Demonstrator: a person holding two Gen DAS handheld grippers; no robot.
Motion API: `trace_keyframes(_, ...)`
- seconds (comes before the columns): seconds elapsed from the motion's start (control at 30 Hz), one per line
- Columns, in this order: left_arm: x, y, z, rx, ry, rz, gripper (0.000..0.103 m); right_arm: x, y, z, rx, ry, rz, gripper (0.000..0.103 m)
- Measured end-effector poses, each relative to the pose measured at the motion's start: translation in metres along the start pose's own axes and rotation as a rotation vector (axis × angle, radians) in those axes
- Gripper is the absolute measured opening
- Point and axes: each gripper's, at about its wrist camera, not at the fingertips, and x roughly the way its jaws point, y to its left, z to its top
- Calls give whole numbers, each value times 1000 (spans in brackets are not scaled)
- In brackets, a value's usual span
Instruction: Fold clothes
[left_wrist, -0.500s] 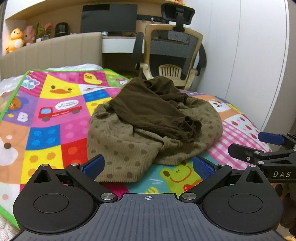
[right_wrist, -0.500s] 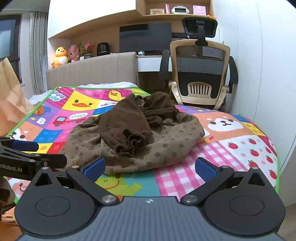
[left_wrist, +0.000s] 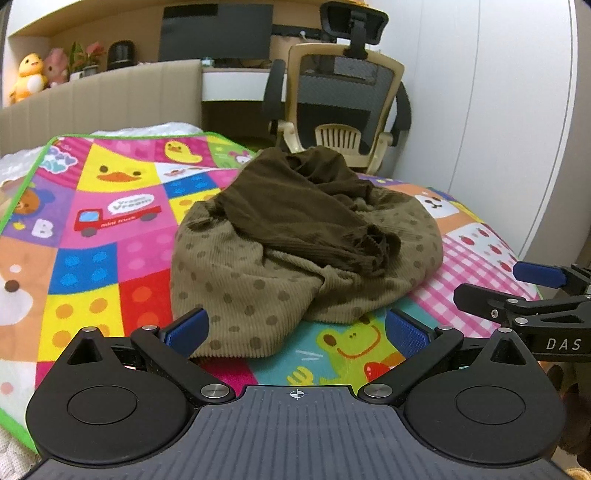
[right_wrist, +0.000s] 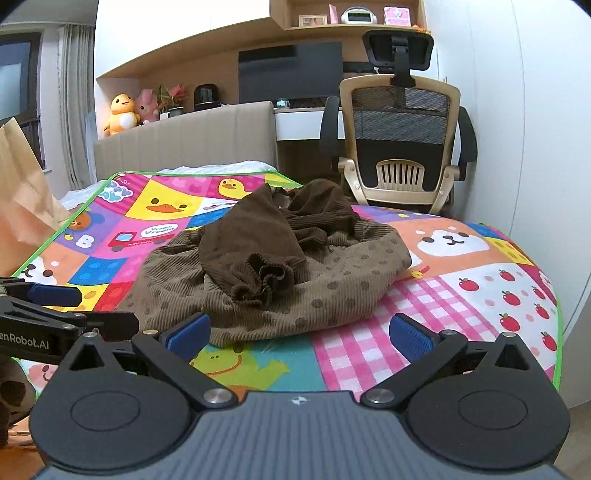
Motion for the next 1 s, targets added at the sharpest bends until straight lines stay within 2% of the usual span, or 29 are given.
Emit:
trace_keyframes(0.5,8,4,-3,-28,62,8,103,5,3,-3,-7,28,8,103)
trace_keyframes(1.0,9,5,-3,-31,74,3,103,7,4,-5,-9,44,16,103)
